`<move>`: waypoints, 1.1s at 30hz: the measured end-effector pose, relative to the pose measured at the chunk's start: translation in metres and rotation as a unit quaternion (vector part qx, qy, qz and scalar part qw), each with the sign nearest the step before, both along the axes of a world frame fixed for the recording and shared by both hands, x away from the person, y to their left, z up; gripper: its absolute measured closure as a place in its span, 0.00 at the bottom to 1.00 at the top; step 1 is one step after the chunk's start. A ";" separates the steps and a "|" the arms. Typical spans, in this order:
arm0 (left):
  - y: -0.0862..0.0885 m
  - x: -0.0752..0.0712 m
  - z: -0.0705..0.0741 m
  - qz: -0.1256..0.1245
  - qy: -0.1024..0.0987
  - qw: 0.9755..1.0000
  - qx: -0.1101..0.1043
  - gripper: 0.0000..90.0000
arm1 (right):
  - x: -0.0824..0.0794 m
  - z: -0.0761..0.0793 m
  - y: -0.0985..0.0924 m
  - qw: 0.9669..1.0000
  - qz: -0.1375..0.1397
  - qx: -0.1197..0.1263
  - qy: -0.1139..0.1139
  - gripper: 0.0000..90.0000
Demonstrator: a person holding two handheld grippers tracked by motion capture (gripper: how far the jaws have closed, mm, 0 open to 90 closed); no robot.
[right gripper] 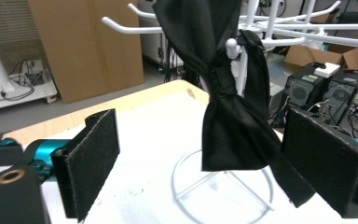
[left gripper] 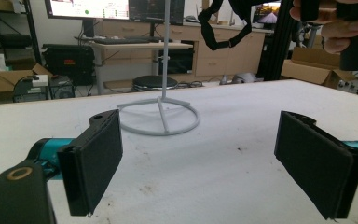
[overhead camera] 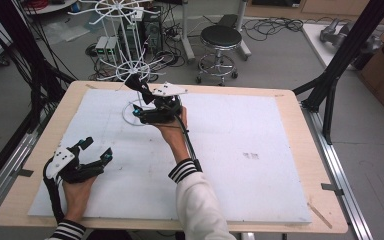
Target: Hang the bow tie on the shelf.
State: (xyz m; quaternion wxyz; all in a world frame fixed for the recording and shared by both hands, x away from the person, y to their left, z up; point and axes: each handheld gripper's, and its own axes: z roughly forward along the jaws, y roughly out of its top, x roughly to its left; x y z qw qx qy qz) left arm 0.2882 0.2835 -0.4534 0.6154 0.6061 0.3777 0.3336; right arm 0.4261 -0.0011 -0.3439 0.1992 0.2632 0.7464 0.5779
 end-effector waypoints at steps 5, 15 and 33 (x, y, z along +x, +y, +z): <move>0.001 0.000 0.000 0.000 0.000 1.000 0.001 0.17 | -0.003 0.002 -0.001 1.000 -0.011 -0.002 0.009 0.01; 0.001 0.000 0.000 -0.001 0.000 1.000 -0.004 0.17 | -0.034 0.022 -0.041 1.000 -0.001 -0.006 -0.014 0.01; -0.001 -0.002 0.000 0.005 -0.007 1.000 0.008 0.17 | -0.127 0.004 -0.237 0.992 -0.112 -0.011 -0.059 0.01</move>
